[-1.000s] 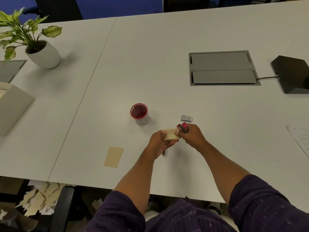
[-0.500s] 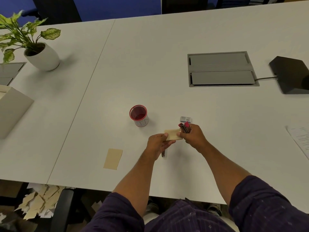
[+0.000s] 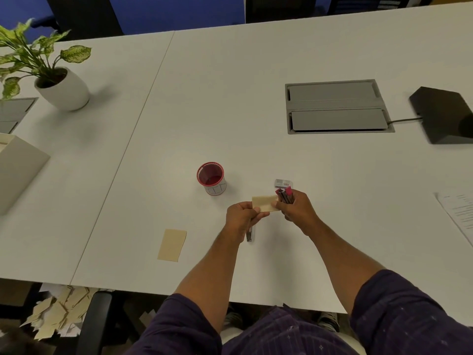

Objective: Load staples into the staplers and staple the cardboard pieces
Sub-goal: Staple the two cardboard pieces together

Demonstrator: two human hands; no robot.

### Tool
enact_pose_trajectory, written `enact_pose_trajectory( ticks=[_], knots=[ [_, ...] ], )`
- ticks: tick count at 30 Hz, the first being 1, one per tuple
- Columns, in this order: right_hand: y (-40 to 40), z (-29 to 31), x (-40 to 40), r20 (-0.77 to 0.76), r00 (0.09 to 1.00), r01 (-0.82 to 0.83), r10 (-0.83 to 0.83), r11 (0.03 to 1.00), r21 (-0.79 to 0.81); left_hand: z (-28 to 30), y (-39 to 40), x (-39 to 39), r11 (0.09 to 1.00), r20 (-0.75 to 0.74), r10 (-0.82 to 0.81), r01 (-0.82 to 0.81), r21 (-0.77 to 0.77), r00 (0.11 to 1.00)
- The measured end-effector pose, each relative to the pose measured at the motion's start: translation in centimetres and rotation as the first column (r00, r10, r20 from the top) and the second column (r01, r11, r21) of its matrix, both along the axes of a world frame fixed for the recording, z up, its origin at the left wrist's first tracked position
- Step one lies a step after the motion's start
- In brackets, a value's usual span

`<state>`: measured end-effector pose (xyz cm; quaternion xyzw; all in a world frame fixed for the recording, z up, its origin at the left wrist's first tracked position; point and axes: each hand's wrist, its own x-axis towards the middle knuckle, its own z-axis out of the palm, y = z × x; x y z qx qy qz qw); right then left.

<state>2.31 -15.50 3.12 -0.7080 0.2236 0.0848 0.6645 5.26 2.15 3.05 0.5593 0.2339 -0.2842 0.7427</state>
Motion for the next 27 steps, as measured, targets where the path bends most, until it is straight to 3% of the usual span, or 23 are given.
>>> enact_pose_trajectory(
  ticks=[4, 14, 27],
  knots=[
    [-0.03, -0.27, -0.57, 0.009, 1.0, 0.006, -0.006, 0.998, 0.068, -0.03, 0.18, 0.06, 1.0, 0.001, 0.015, -0.015, -0.013, 1.0],
    [-0.18, 0.46, -0.3, 0.043, 0.999, -0.011, 0.01, 1.0, 0.023, 0.36, 0.36, -0.14, 0.986, -0.053, 0.034, -0.042, -0.16, 0.998],
    [-0.71, 0.02, -0.98, 0.034, 0.998, -0.045, 0.044, 0.998, 0.039, 0.71, 0.72, 0.22, 0.995, -0.138, -0.093, 0.088, -0.04, 0.986]
  ],
)
